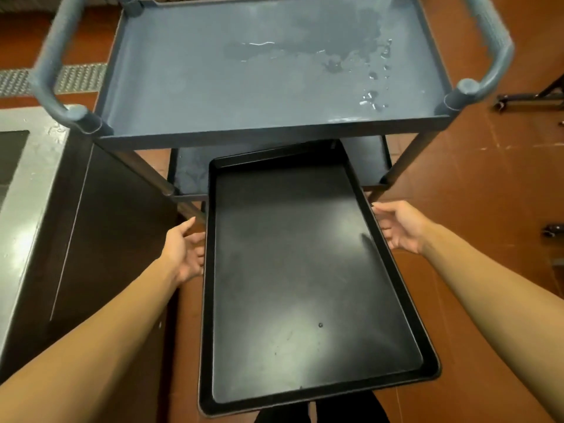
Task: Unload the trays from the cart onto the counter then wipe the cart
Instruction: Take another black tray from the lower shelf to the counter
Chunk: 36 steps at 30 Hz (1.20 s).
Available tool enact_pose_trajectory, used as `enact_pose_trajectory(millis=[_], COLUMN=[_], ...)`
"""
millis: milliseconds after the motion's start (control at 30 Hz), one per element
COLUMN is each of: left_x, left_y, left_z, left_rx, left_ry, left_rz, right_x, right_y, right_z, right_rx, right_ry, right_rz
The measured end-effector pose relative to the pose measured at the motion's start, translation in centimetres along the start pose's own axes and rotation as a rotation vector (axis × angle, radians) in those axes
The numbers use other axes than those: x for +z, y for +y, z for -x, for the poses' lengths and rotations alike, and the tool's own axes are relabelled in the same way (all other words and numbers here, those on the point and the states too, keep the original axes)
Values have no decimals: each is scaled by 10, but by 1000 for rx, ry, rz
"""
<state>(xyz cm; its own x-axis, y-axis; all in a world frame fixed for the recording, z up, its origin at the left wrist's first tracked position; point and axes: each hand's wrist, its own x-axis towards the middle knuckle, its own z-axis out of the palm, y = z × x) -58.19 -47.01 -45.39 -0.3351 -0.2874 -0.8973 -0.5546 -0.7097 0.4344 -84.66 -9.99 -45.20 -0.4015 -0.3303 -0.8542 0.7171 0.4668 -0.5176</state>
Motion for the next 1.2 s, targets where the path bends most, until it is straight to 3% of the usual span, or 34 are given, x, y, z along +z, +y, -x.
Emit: enact_pose_trajectory(millis=[400,867,1033,1200], left_x=[52,254,330,402], left_y=[-41,-91,-99,-65], left_z=[141,288,312,309], left_rx=[167,226,279,399], left_ry=[-89,-268,-239,-249], left_rz=[-135,-435,-571,-633], right_x=[-49,-232,-305,-371], right_y=[82,137,119,59], right_z=[178,384,431,436], right_rx=[-126,-238,-287,-271], right_ry=[129,373,360,372], right_rz=[-155,-243,-165,-121])
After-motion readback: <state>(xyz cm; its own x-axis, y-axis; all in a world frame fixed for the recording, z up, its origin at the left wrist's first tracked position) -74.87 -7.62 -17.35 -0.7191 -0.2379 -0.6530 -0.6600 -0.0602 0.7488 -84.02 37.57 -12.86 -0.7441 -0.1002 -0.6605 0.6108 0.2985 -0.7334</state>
